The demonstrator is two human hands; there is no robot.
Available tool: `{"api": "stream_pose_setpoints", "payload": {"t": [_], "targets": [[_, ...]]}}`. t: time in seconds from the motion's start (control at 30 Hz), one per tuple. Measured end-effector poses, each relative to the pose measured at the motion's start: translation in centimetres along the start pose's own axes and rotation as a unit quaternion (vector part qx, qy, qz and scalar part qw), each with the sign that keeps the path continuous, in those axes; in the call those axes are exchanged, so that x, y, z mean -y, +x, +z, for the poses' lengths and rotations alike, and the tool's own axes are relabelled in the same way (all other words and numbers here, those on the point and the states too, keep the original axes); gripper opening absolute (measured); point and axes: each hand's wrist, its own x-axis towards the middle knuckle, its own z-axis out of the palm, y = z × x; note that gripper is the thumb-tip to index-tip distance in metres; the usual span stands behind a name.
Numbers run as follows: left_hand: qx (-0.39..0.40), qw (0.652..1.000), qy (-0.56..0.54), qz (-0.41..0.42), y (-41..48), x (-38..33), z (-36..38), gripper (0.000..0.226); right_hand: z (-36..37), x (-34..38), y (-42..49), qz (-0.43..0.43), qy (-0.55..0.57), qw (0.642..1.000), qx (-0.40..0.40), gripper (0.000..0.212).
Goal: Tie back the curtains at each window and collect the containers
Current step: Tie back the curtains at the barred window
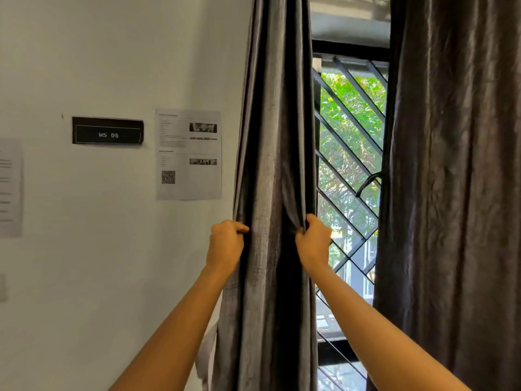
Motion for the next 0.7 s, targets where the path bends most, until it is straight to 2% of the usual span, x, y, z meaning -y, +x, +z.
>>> {"api": "stream_pose_setpoints", "payload": {"t": [0.13,0.23,0.37,0.57,0.7], "targets": [[0.095,0.995,-0.010,-0.013,-2.3,0.3,2.0,0.027,1.7,0.2,-4.1,-0.019,0.022,0.998,0.063,0.016],[0.121,0.993,-0.003,-0.008,-4.7,0.9,3.5,0.029,2.5,0.1,-6.2,-0.047,0.034,0.995,0.082,0.017],[0.106,0.994,-0.025,-0.022,-6.2,1.3,4.4,0.024,2.2,-0.5,-6.2,-0.054,0.035,0.994,0.090,0.024],[0.014,0.995,-0.095,-0.032,-7.9,1.7,3.6,0.019,0.7,-2.5,-6.0,0.011,-0.015,0.999,0.026,0.024],[0.032,0.991,-0.122,-0.052,-8.9,0.7,4.5,0.055,1.4,-2.9,-8.4,0.015,0.010,0.998,0.066,0.018]]}}
